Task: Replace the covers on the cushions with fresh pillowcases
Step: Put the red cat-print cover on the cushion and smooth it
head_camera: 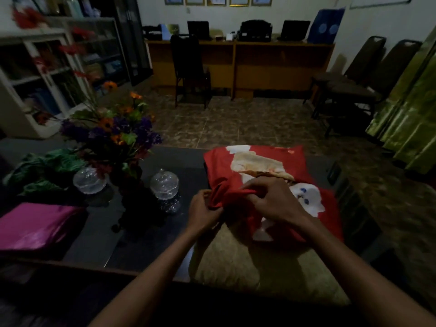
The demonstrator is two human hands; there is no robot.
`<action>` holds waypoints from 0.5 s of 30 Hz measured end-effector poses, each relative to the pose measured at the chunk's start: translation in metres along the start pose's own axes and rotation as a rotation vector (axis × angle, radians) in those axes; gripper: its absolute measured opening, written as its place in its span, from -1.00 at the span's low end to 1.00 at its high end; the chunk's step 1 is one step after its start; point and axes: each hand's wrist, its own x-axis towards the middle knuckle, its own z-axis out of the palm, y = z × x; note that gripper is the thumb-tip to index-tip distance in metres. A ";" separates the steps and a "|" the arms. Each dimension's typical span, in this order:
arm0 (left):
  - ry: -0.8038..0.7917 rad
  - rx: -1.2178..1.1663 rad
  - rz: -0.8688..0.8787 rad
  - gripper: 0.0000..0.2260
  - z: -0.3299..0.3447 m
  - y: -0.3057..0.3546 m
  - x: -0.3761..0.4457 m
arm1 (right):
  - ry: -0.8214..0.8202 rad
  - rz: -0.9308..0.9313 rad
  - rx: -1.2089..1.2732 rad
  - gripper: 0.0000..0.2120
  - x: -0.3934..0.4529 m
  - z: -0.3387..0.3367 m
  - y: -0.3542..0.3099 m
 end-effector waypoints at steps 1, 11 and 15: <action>0.045 0.017 0.052 -0.58 0.000 0.003 0.000 | -0.059 -0.029 0.065 -0.76 0.001 0.003 -0.011; 0.130 0.152 0.379 -0.79 -0.033 -0.057 -0.035 | -0.128 0.087 0.054 -0.64 -0.021 0.029 0.003; 0.074 0.118 0.288 -0.81 -0.036 -0.091 -0.052 | -0.231 0.144 -0.009 -0.77 -0.050 0.050 0.021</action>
